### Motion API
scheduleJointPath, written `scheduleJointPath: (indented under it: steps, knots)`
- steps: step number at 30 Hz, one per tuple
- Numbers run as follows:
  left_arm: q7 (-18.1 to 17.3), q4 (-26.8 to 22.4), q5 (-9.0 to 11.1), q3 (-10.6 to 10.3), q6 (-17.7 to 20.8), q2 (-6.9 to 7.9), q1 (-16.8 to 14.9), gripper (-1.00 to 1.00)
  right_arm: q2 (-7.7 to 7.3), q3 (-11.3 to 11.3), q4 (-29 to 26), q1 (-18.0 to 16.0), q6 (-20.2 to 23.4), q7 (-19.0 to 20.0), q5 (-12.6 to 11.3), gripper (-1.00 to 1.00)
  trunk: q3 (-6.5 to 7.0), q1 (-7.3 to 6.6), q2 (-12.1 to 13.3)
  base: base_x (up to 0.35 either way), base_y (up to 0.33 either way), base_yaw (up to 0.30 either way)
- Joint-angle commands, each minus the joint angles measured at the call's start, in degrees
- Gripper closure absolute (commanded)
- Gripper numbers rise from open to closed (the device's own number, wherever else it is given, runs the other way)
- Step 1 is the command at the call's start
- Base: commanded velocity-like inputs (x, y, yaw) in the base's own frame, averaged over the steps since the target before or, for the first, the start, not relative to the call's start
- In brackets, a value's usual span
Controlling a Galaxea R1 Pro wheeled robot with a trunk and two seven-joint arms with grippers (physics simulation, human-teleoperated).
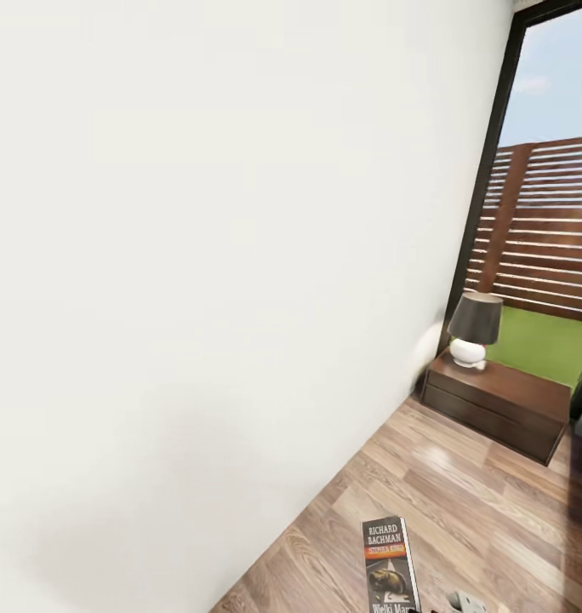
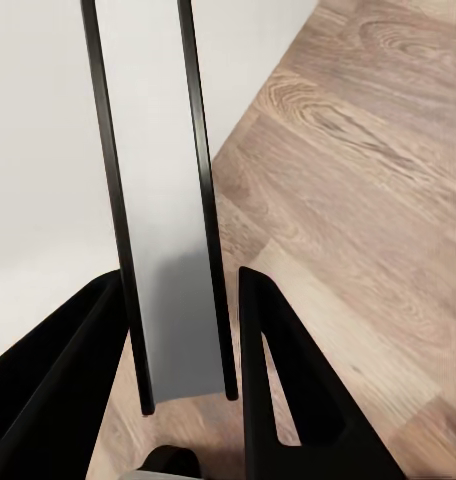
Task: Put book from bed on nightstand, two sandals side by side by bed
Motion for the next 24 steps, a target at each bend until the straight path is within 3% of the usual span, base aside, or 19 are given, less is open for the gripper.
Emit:
scheduleJointPath:
  steps: [1, 12, 24]
  knots:
    - [-0.2, 0.1, 0.6, -0.5, -0.2, 0.02, 0.0, -1.0, 0.01, -0.7, 0.0, -0.1, 0.2, 0.2, 0.0, 1.0, -0.08, 0.01, -0.1, 0.0, 0.0, -0.3]
    - [-0.2, 0.1, 0.6, -0.5, -0.2, 0.02, 0.0, -1.0, 0.01, -0.7, 0.0, -0.1, 0.2, 0.2, 0.0, 1.0, -0.08, 0.01, -0.1, 0.007, 0.0, -0.3]
    - [-0.2, 0.1, 0.6, -0.5, -0.2, 0.02, 0.0, -1.0, 0.02, -0.7, 0.0, -0.1, 0.2, 0.2, 0.0, 1.0, -0.08, 0.01, -0.1, 0.229, 0.0, -0.3]
